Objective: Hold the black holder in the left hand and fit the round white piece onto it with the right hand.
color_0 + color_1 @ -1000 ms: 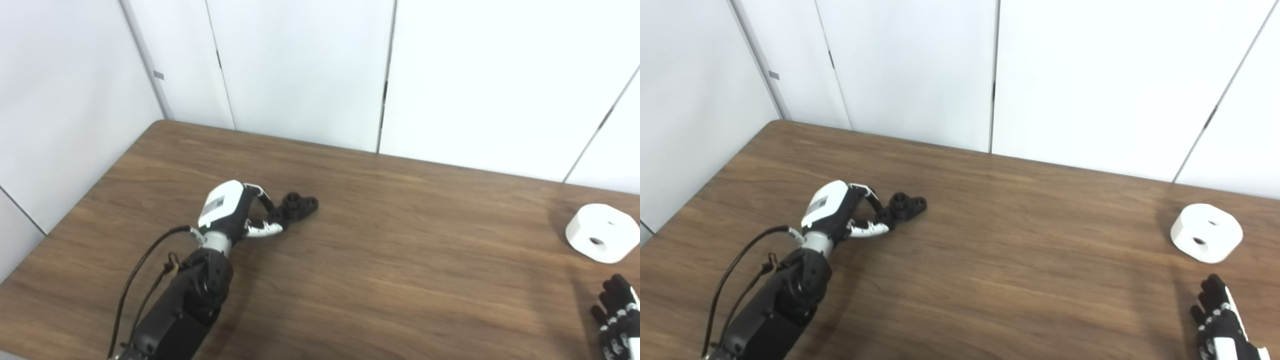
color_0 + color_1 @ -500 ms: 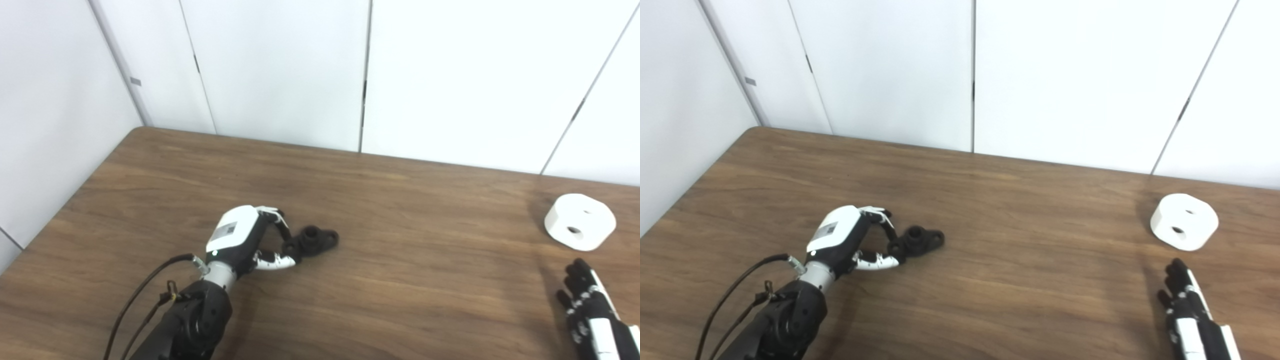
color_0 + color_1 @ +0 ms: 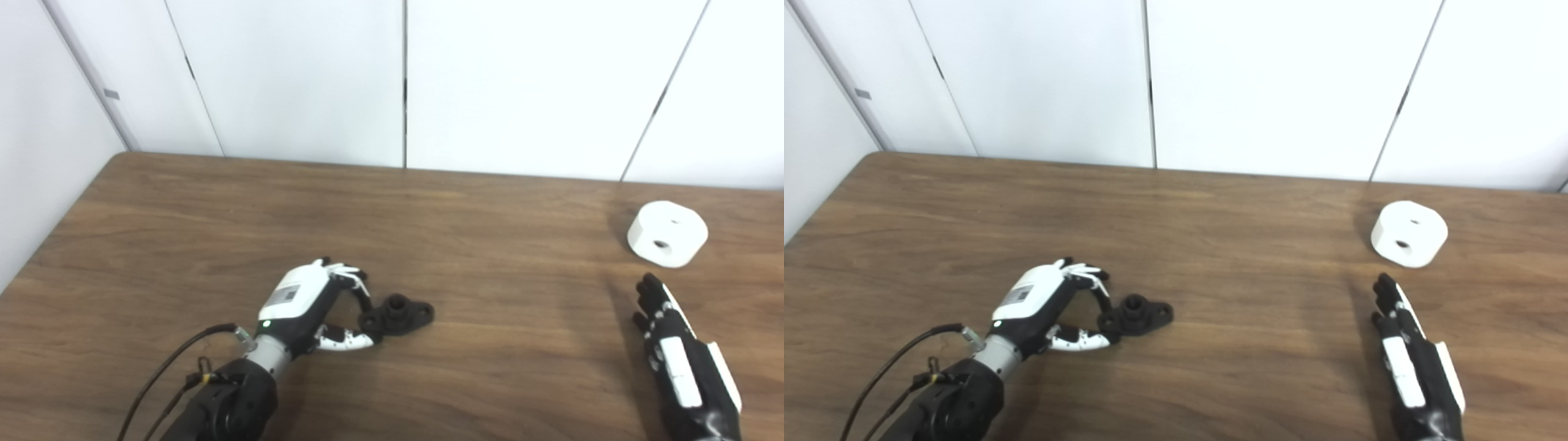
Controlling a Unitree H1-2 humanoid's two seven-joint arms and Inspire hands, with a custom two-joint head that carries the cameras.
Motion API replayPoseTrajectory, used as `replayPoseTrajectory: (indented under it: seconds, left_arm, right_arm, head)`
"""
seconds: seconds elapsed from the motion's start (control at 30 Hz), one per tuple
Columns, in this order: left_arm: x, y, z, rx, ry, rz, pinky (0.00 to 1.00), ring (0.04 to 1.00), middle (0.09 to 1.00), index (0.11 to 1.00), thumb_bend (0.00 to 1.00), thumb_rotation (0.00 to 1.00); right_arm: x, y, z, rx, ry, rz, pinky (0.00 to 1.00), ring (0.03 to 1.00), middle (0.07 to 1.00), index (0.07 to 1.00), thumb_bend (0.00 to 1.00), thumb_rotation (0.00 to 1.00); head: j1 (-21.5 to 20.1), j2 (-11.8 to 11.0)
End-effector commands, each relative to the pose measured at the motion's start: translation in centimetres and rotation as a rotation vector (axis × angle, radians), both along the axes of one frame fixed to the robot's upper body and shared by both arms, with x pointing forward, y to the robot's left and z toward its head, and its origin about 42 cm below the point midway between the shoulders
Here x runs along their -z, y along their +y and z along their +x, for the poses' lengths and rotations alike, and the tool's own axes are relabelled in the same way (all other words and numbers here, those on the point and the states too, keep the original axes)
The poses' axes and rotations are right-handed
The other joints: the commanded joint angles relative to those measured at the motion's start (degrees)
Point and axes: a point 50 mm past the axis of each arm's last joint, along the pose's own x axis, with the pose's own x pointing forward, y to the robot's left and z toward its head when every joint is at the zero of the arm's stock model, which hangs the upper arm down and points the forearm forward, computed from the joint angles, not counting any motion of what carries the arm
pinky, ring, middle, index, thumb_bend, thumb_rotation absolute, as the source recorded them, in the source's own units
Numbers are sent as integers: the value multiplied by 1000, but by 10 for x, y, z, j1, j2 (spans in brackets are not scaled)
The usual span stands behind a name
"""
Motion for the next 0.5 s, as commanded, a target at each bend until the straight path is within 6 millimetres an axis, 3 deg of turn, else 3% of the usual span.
replayPoseTrajectory:
  seconds: [0.0, 0.23, 0.47]
  left_arm:
    - [1, -12, -8, 74, 7, 7, 1000, 887, 817, 487, 517, 56]
    - [5, -30, -17, 131, 14, 26, 1000, 885, 814, 487, 517, 57]
    - [12, -55, -27, 161, 21, 24, 1000, 896, 826, 487, 518, 57]
  right_arm:
    - [-18, 7, 7, -1, -77, 1, 987, 983, 954, 940, 633, 857]
    - [-22, 16, 10, -2, -83, -4, 981, 978, 944, 938, 644, 868]
    - [-26, 23, 11, 9, -69, -21, 982, 984, 951, 941, 665, 883]
  head:
    - [-3, 3]
    - [-37, 19]
    - [-45, 23]
